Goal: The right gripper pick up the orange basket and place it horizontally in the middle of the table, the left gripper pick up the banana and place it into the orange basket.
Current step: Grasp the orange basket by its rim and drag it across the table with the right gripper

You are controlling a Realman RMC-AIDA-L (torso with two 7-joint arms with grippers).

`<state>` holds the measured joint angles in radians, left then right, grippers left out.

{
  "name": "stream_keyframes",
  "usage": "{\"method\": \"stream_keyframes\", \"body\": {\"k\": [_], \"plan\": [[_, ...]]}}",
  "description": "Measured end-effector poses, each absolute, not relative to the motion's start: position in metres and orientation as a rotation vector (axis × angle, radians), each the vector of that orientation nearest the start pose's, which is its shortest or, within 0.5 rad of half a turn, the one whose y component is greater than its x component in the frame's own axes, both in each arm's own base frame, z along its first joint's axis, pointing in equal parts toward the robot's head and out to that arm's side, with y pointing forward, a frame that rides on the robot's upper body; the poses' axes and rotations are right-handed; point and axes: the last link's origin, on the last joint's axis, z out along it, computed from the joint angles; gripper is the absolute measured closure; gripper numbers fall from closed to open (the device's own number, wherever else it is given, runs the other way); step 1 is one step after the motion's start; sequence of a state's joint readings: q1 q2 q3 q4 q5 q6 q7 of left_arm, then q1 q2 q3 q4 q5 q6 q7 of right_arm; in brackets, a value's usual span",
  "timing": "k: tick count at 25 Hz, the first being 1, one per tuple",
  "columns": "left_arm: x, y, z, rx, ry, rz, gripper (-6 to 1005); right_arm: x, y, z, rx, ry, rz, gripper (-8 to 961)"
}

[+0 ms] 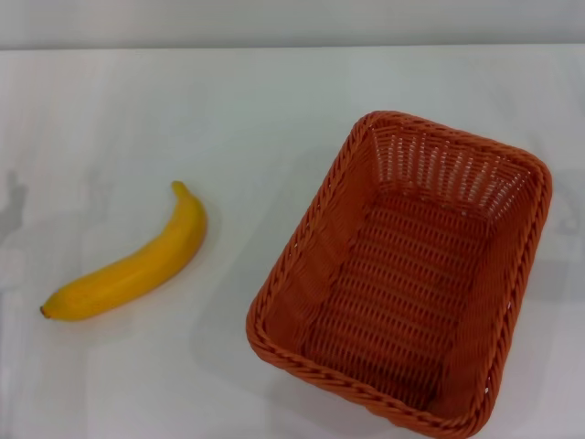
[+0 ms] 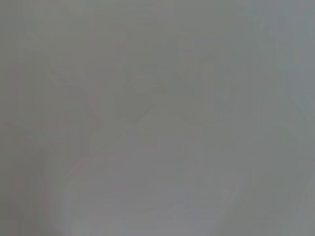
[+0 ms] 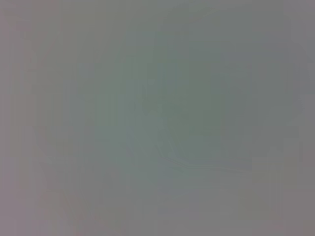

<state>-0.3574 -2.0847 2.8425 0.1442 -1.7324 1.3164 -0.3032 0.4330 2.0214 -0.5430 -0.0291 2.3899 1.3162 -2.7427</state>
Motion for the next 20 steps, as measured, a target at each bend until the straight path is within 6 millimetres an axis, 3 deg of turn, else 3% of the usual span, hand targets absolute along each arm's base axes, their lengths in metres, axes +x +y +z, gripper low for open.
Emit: {"method": "stream_keyframes", "body": {"k": [11,16,20], "plan": [[-0.376,0.284,0.018,-1.173,-0.777,-0.813,109,0.356,0.336,0.069,-1.386,0.535,0.847,83],[-0.377,0.284,0.018,-1.172,-0.776,-0.813,110,0.337,0.36,0.083,-1.538,0.566,0.962,84],[-0.377,0.284,0.019,-1.169,-0.775,-0.814,110,0.309,0.389,0.109,-1.748,0.606,0.957,85]]}}
